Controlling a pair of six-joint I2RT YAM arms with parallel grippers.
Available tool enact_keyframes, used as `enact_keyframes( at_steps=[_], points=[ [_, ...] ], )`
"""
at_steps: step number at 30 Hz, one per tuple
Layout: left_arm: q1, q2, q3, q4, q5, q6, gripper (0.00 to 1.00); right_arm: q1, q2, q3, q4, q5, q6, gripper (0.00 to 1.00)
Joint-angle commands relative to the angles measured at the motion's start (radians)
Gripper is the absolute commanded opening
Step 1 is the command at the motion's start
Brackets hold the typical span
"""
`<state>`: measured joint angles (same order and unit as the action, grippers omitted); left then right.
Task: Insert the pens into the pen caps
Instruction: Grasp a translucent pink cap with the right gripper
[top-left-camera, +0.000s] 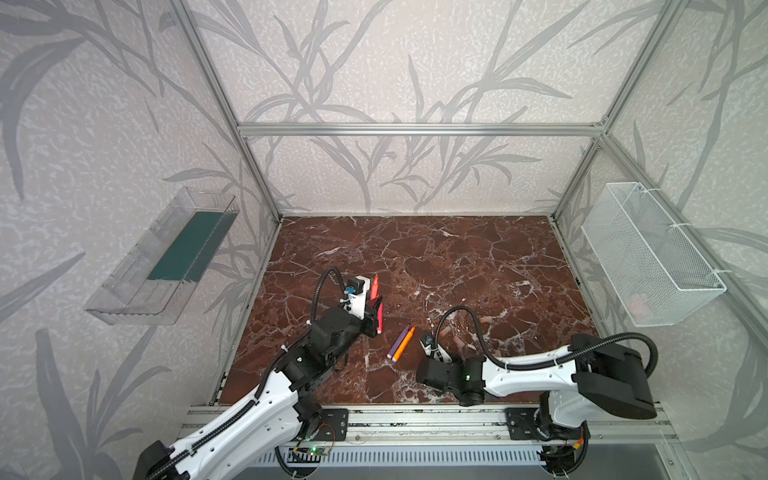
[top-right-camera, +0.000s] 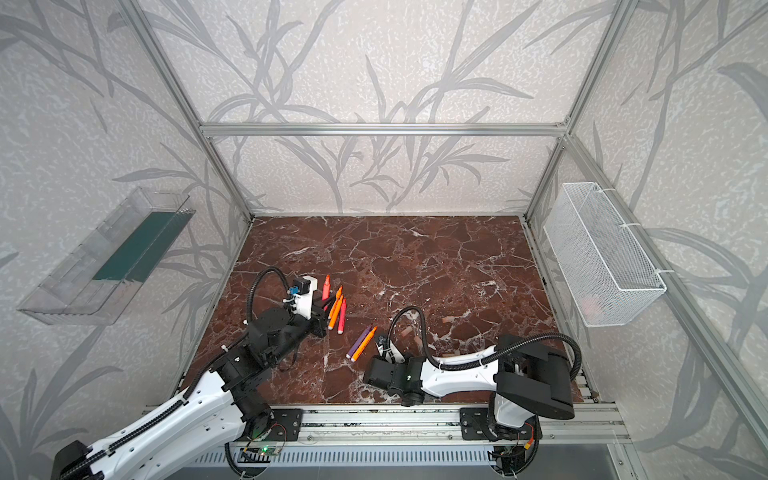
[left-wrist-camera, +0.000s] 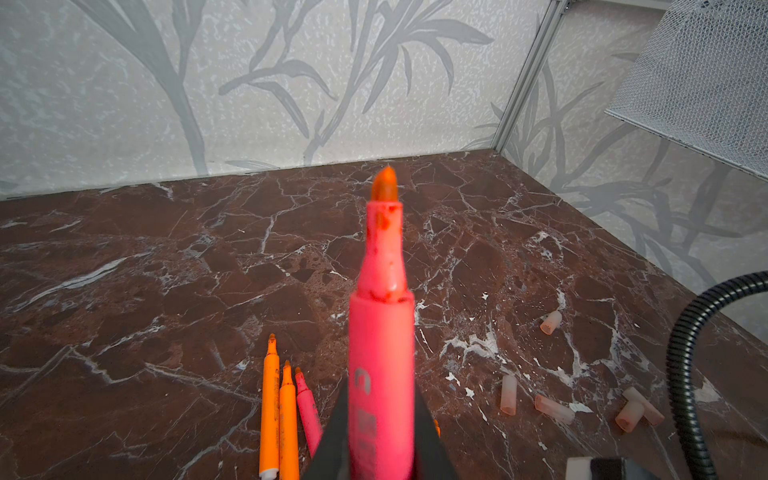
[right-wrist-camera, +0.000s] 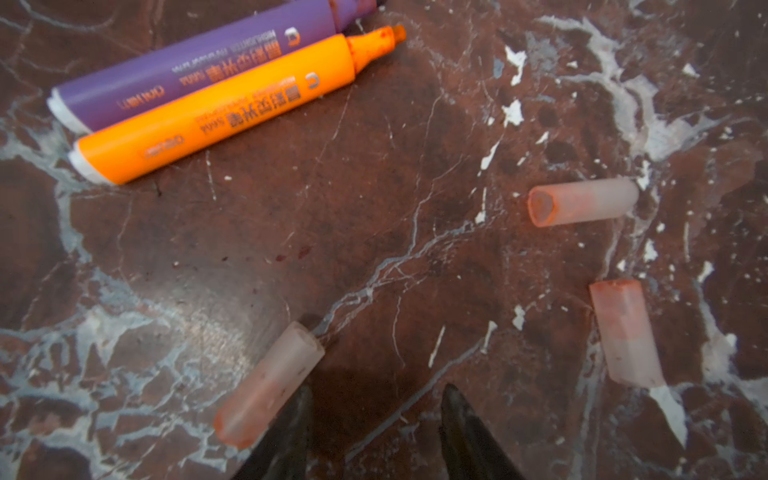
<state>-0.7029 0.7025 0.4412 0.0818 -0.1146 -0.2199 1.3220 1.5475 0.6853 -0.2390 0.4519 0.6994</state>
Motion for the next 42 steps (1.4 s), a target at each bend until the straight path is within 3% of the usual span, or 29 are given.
enact_keyframes(
  at_steps=[1,10,19,31,42],
  points=[
    [0.001,-0.005,0.007,-0.002,-0.011,-0.003,0.0,-0.017,0.022,-0.011,0.004,0.008,0.009,0.49],
    [0.001,-0.009,0.01,-0.007,0.006,-0.01,0.0,-0.019,-0.105,-0.011,-0.121,0.101,0.065,0.49],
    [0.001,-0.028,-0.003,-0.002,-0.002,-0.01,0.0,-0.017,-0.286,-0.091,0.067,-0.068,0.069,0.53],
    [0.002,-0.039,-0.012,0.007,-0.008,-0.013,0.0,-0.006,-0.107,-0.047,0.126,-0.148,0.154,0.52],
    [0.002,-0.044,-0.013,0.003,-0.011,-0.014,0.0,-0.005,0.03,0.049,0.047,-0.125,0.154,0.45]
  ],
)
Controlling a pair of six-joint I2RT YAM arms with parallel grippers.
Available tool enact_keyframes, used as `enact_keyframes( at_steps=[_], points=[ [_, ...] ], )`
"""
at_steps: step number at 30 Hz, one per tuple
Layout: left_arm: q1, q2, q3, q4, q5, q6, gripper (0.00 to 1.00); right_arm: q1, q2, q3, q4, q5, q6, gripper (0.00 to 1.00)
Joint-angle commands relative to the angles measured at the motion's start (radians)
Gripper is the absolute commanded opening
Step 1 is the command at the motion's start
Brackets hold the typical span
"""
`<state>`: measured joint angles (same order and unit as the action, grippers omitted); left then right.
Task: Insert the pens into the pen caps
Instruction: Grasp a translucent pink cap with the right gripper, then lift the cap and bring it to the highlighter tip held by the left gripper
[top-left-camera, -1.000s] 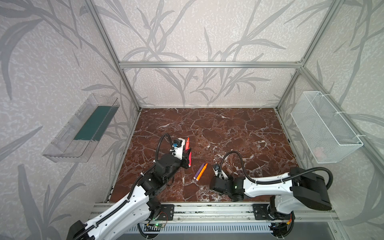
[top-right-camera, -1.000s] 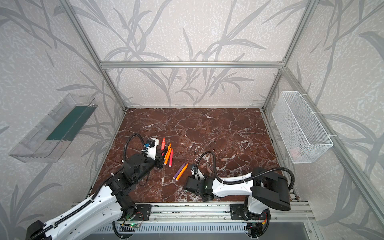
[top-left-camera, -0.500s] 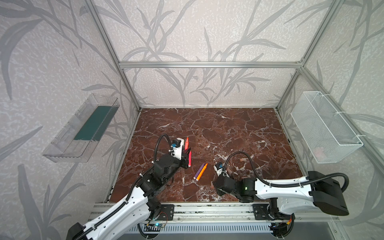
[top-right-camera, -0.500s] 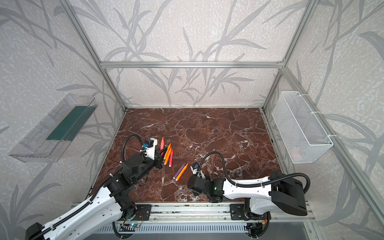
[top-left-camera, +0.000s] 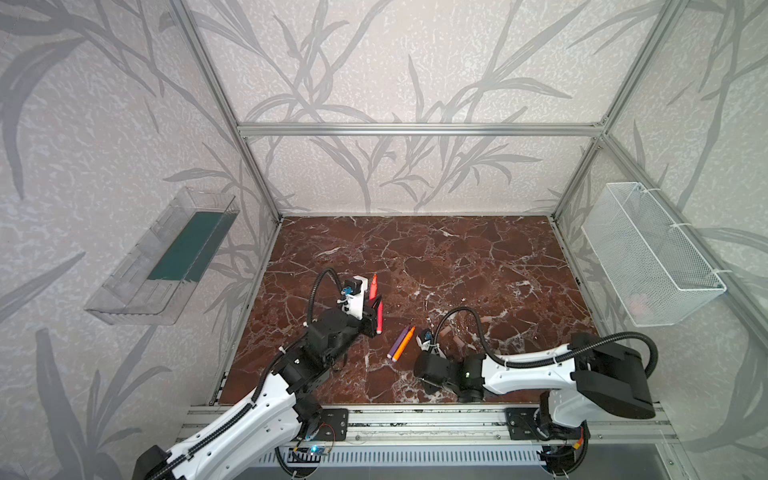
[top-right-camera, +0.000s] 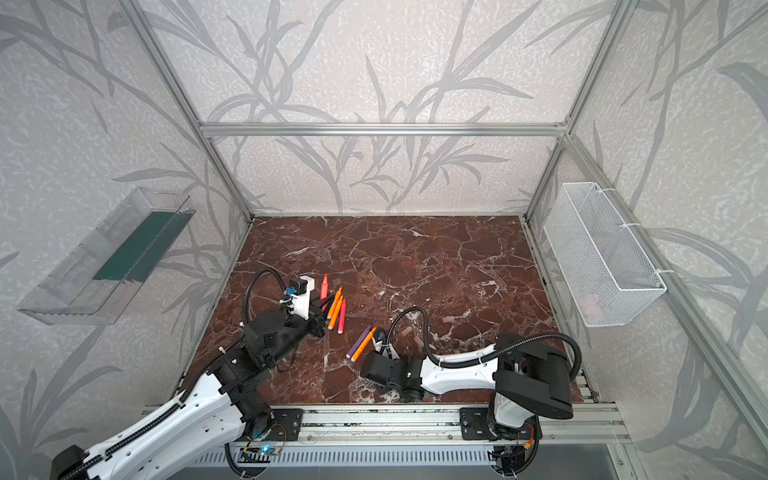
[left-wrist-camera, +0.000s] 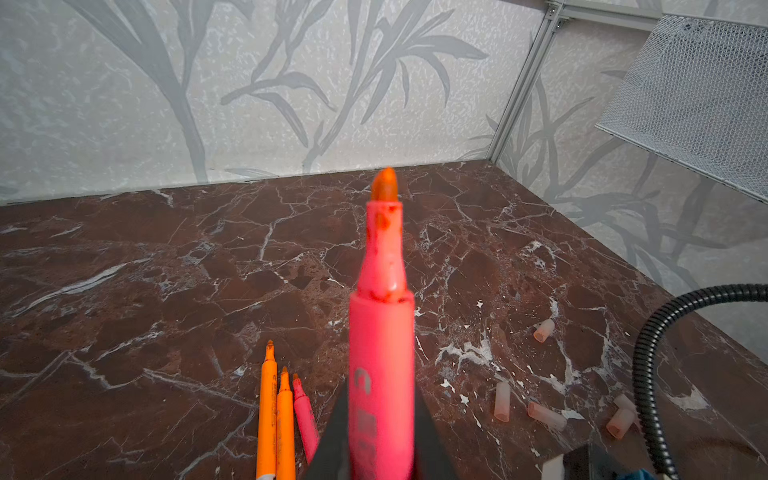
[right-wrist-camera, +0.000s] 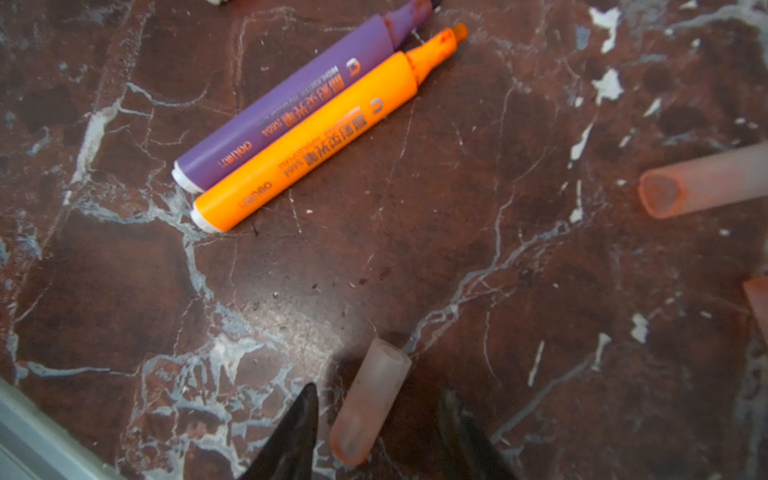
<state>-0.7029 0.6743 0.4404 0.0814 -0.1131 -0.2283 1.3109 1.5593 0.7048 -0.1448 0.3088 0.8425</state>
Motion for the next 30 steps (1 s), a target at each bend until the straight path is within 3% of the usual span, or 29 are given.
enact_keyframes(
  at_steps=[1,5,16,21,27,30],
  points=[
    [0.001,-0.016,-0.012,0.005,-0.013,-0.005,0.0,0.007,0.024,0.037,-0.06,0.025,0.013,0.44],
    [0.001,-0.014,-0.018,0.013,-0.01,-0.002,0.0,0.005,0.061,0.069,-0.119,0.053,0.026,0.41],
    [0.001,-0.002,-0.023,0.032,-0.008,0.009,0.0,0.015,0.11,0.108,-0.186,0.071,0.054,0.22],
    [0.0,0.006,-0.032,0.052,-0.038,0.003,0.0,0.016,0.104,0.09,-0.173,0.073,0.078,0.19],
    [0.002,0.043,0.005,-0.003,-0.113,-0.071,0.0,0.016,0.058,0.05,-0.113,0.082,0.099,0.16],
    [0.002,0.091,0.05,-0.06,-0.097,-0.128,0.0,0.008,-0.005,0.03,-0.093,0.102,0.1,0.15]
  ],
)
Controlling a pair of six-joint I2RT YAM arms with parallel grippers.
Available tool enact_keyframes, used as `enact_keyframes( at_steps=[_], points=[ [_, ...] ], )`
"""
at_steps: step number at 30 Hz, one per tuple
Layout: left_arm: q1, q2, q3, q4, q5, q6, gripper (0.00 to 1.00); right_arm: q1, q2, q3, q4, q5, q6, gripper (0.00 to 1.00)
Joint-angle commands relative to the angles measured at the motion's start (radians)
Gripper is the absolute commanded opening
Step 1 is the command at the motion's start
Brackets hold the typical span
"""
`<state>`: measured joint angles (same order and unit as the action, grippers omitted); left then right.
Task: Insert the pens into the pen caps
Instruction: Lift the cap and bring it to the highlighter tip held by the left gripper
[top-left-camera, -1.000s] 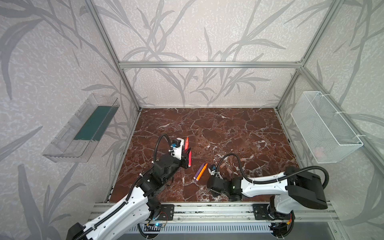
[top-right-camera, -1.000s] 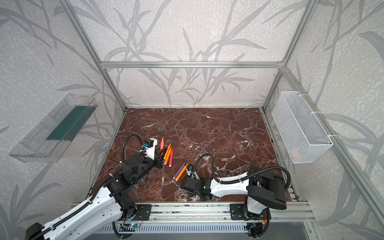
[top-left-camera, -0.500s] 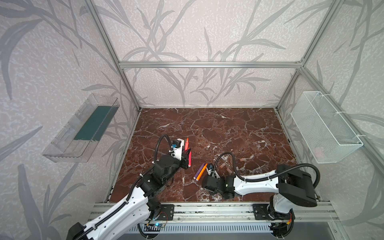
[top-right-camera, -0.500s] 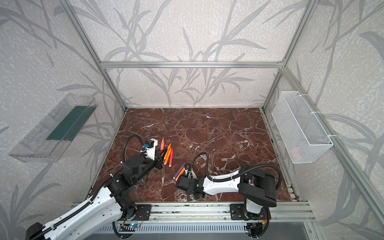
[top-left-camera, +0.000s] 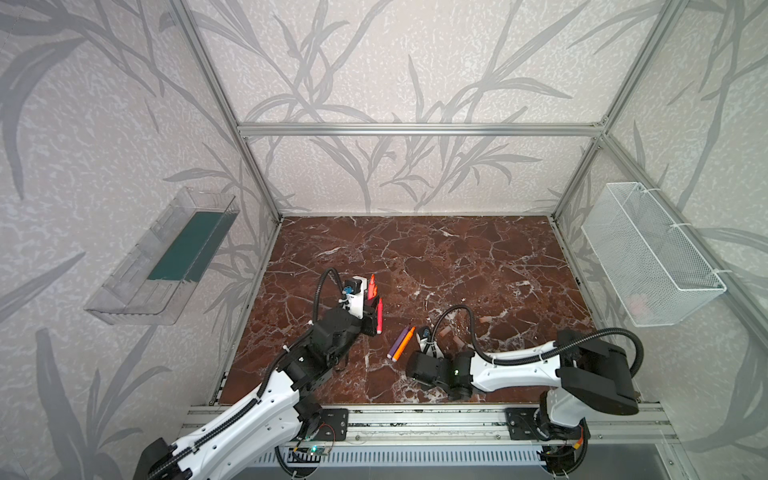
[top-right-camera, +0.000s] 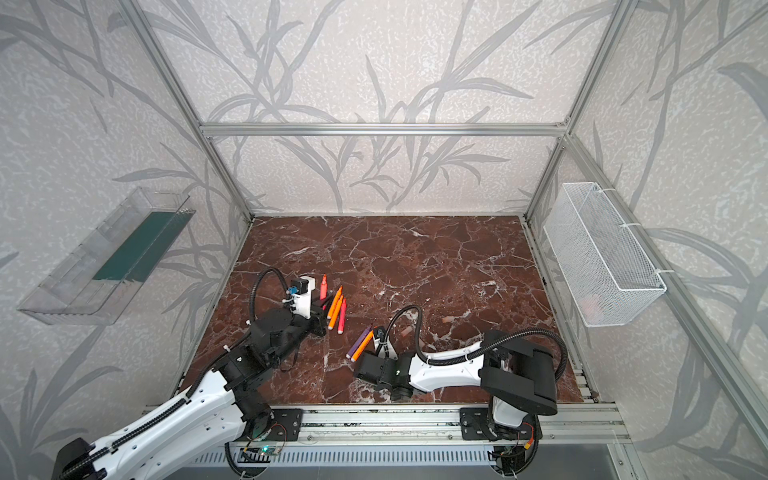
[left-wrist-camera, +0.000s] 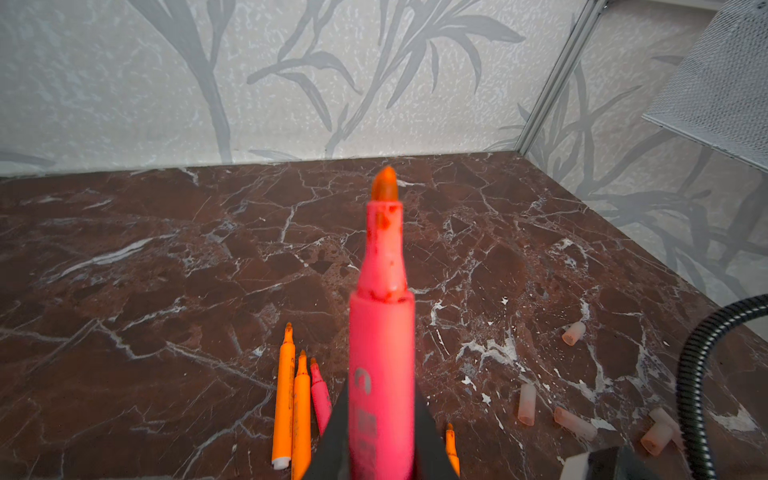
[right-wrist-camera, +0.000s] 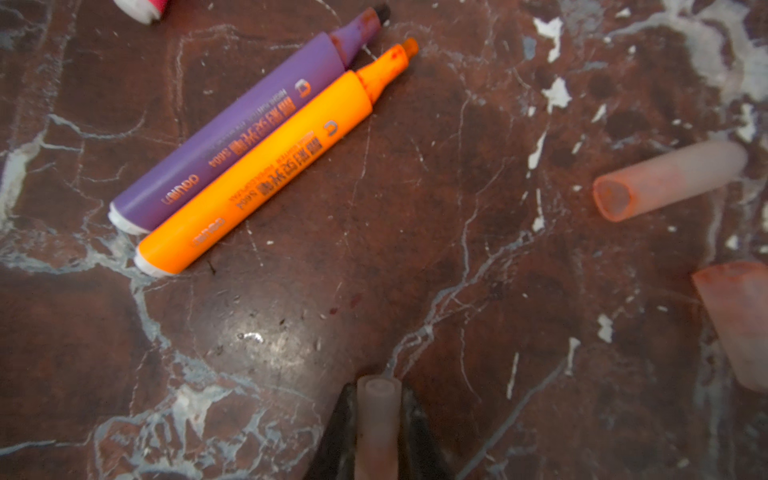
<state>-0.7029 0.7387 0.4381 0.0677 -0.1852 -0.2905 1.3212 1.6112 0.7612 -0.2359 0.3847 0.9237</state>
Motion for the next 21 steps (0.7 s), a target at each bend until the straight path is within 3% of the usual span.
enact_keyframes(
  at_steps=[1,5,8,17,21],
  points=[
    [0.002,0.046,0.06,-0.046,0.01,-0.084,0.0,-0.007,-0.088,-0.035,0.004,0.036,0.015,0.13],
    [0.001,0.105,0.034,0.046,0.256,-0.098,0.0,-0.017,-0.238,-0.094,0.065,0.138,-0.016,0.12],
    [-0.001,0.114,-0.006,0.13,0.378,-0.128,0.0,-0.044,-0.377,-0.14,0.114,0.182,-0.06,0.12],
    [-0.013,0.087,-0.057,0.169,0.477,-0.135,0.0,-0.19,-0.752,-0.291,0.319,0.144,-0.157,0.06],
    [-0.033,0.117,-0.073,0.243,0.535,-0.138,0.0,-0.213,-0.844,-0.312,0.39,0.158,-0.182,0.06]
  ],
)
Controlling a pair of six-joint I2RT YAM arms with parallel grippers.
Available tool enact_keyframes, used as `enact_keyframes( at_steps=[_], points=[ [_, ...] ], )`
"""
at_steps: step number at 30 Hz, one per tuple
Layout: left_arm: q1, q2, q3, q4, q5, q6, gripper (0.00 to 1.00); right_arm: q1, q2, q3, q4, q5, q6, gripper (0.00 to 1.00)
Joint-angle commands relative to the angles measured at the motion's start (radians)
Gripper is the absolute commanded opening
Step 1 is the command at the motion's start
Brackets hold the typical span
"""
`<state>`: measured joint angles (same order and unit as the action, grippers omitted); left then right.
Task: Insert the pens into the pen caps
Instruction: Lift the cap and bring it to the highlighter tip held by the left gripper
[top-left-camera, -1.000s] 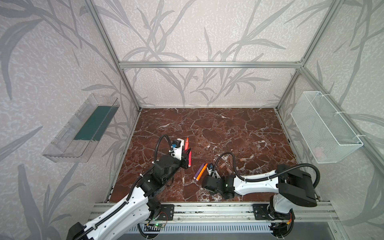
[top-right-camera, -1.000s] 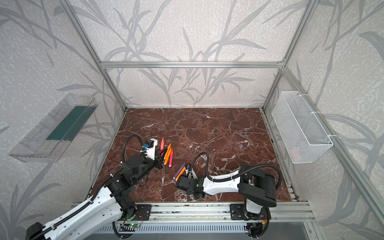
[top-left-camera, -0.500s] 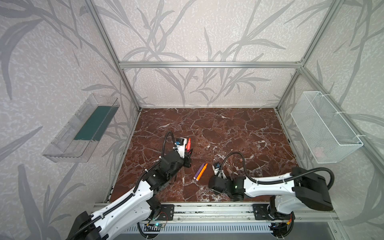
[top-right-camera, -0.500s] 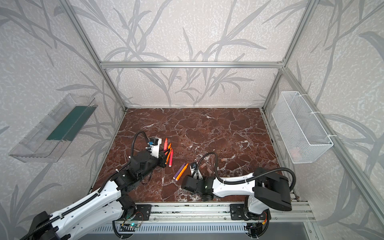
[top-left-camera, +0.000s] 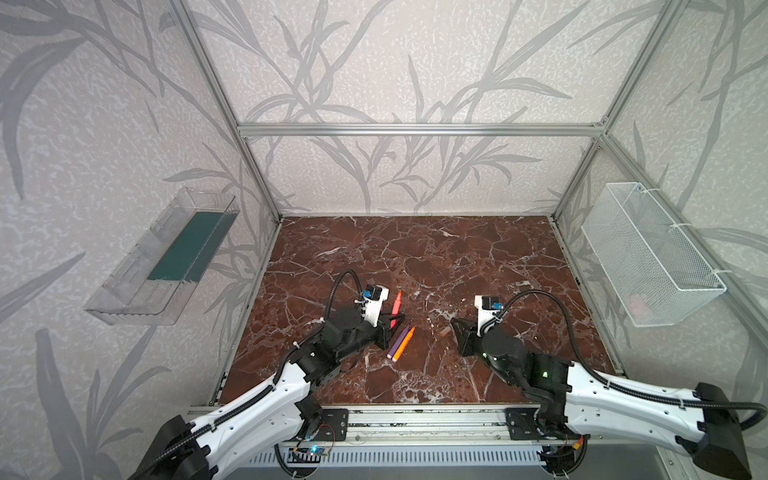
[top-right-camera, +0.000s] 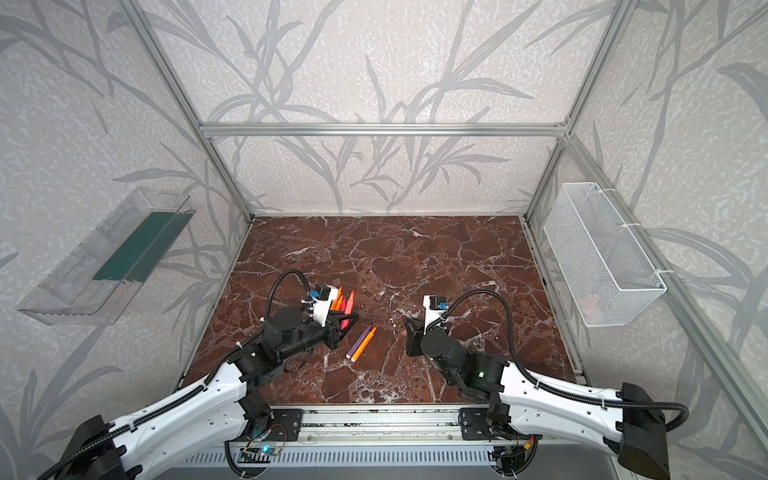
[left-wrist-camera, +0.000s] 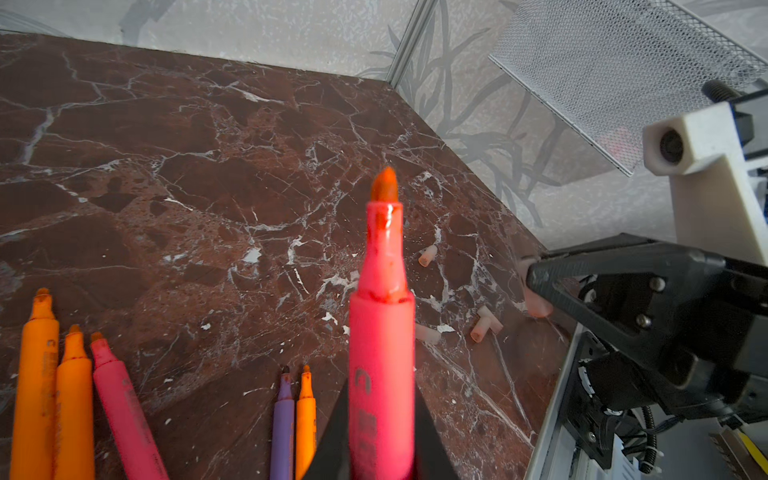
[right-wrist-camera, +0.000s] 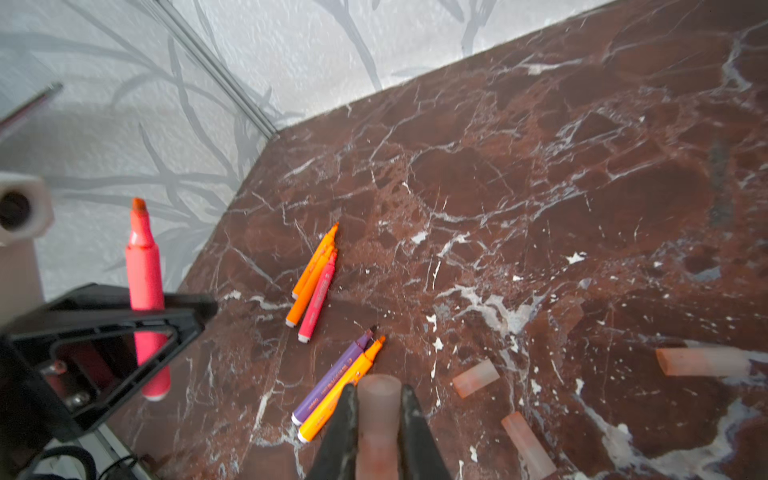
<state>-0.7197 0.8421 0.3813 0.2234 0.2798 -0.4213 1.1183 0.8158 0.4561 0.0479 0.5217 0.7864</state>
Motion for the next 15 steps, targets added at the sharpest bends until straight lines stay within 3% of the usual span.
enact_keyframes(
  at_steps=[1,9,15],
  points=[
    [-0.026,0.028,-0.019,0.11,0.074,-0.005,0.0,-0.011,-0.062,-0.009,0.121,0.028,-0.049,0.06],
    [-0.215,0.186,0.042,0.198,-0.043,0.034,0.0,-0.018,-0.119,-0.037,0.271,0.027,-0.056,0.08],
    [-0.247,0.248,0.056,0.264,-0.042,0.034,0.0,-0.022,-0.07,-0.044,0.402,-0.044,-0.074,0.09]
  ],
)
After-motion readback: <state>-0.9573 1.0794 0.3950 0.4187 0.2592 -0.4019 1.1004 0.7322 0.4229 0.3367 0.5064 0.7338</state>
